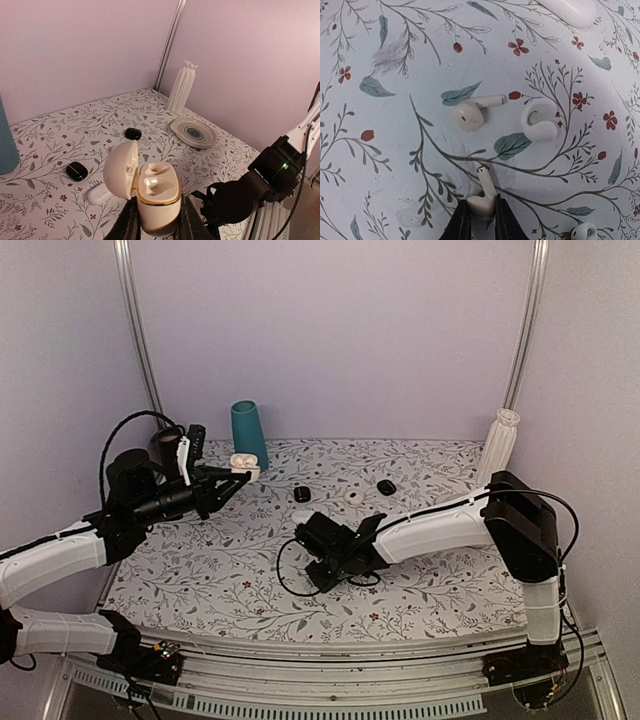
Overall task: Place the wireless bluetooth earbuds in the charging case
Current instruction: Move the left earbud to the center of the board, then adjust the left earbud at the center of the board.
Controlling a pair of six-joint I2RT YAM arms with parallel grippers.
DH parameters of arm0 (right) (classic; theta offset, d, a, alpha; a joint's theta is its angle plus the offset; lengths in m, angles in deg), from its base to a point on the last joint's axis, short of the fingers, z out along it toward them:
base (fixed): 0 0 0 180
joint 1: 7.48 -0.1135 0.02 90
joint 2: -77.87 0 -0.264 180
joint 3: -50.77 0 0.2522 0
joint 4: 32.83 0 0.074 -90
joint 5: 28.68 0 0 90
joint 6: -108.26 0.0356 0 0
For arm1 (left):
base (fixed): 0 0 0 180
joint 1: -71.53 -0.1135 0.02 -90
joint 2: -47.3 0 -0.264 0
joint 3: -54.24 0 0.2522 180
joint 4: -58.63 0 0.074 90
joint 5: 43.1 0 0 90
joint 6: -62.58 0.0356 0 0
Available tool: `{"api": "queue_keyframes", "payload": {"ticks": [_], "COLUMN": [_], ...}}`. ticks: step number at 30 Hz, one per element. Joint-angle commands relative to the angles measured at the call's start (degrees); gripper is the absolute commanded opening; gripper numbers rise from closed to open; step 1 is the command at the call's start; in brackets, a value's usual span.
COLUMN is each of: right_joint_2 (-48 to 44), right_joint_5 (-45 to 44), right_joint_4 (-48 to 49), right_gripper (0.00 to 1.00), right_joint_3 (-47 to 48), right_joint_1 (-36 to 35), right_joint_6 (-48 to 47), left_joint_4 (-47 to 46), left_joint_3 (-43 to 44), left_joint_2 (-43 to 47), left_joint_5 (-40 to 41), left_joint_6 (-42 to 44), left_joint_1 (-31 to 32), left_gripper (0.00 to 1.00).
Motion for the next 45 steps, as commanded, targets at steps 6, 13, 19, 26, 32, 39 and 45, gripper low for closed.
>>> {"api": "queue_keyframes", "payload": {"ticks": [6, 13, 19, 26, 32, 39, 45], "right_joint_2": [-7.4, -9.5, -10.1, -10.3, -10.0, -4.8, -0.2], "right_joint_5": [7.1, 9.1, 9.2, 11.6, 10.8, 10.2, 8.2], "right_joint_4": [4.2, 2.4, -5.4, -12.7, -14.4, -16.5, -19.5], "right_gripper": [0.16, 0.39, 0.42, 0.47, 0.49, 0.50, 0.50], "right_joint_3": [-10.4, -10.1, -6.2, -3.3, -2.5, 2.2, 6.5], "right_joint_1": [-2.4, -2.3, -0.6, -0.1, -0.1, -0.2, -0.5], "right_joint_6": [-4.2, -4.3, 5.2, 22.4, 29.5, 32.5, 32.8], "left_joint_4": [-0.7, -0.8, -0.3, 0.3, 0.7, 0.7, 0.7], "left_joint_3": [1.1, 0.9, 0.6, 0.3, 0.4, 0.3, 0.3], "left_joint_2": [0.9, 1.1, 2.1, 3.2, 3.9, 4.4, 4.7], "left_joint_5": [-0.5, -0.6, -0.5, -0.6, -0.8, -1.1, -1.4], "left_joint_6": [-0.6, -0.4, -0.1, 0.1, 0.6, 0.6, 0.7], "left_joint_1": [-0.8, -0.8, -0.9, -0.9, -1.0, -1.2, -1.6], "left_gripper": [0.00, 0.00, 0.00, 0.00, 0.00, 0.00, 0.00]}}
